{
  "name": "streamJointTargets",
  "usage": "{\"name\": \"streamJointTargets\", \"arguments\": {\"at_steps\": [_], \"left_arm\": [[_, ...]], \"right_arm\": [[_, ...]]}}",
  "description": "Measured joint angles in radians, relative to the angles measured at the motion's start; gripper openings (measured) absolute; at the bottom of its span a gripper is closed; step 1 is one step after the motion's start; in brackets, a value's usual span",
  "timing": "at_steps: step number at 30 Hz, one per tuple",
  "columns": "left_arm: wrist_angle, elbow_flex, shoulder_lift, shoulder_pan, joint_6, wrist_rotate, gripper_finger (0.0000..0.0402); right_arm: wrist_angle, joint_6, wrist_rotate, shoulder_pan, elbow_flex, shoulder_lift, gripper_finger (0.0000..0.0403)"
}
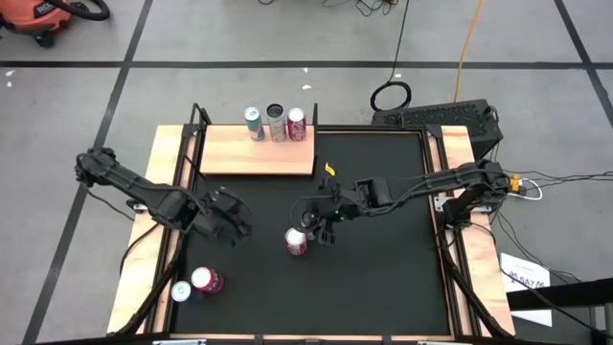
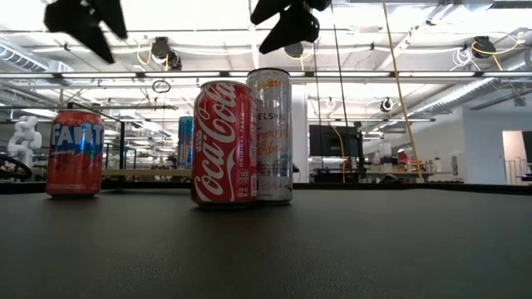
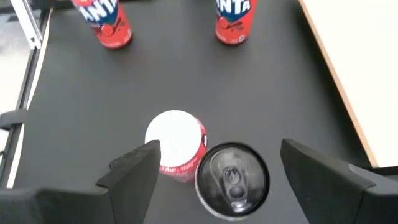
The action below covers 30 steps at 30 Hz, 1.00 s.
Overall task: Place canned beverage on shelf
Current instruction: Put the top red soda can on the shelf
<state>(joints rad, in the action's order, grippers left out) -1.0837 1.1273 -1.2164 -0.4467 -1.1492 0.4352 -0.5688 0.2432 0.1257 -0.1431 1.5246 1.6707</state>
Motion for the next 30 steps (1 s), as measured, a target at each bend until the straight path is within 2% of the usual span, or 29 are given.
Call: {"name": "streamJointTargets", "arguments": {"at_steps": [4, 8, 11, 14, 20, 23, 30], "left_arm": [[-0.214, 0.000, 0.026, 0.051, -0.143, 0.007, 0.0294], [-0.336, -0.001, 0.058, 0.122, -0.092, 0.009, 0.0294], [-0.336, -0.028, 0.093, 0.204, -0.044, -0.027, 0.0295], [-0.337, -0.072, 0.120, 0.302, 0.012, -0.128, 0.0310], [-0.223, -0.155, 0.152, 0.430, 0.143, -0.267, 0.0380], [-0.169, -0.182, 0.152, 0.450, 0.170, -0.279, 0.0395], [-0.150, -0.241, 0.131, 0.482, 0.188, -0.258, 0.0380]], "right_arm": [[0.032, 0.003, -0.007, 0.009, 0.000, 0.000, 0.0318], [0.060, 0.003, -0.050, 0.025, 0.000, 0.000, 0.0318], [0.076, 0.003, -0.080, 0.040, 0.000, 0.000, 0.0318], [0.080, 0.007, -0.095, 0.056, 0.000, 0.000, 0.0318], [0.077, 0.018, -0.105, 0.071, 0.000, 0.000, 0.0318], [0.065, 0.018, -0.105, 0.071, 0.000, 0.000, 0.0318], [0.060, 0.013, -0.105, 0.071, 0.000, 0.000, 0.0318]]}}
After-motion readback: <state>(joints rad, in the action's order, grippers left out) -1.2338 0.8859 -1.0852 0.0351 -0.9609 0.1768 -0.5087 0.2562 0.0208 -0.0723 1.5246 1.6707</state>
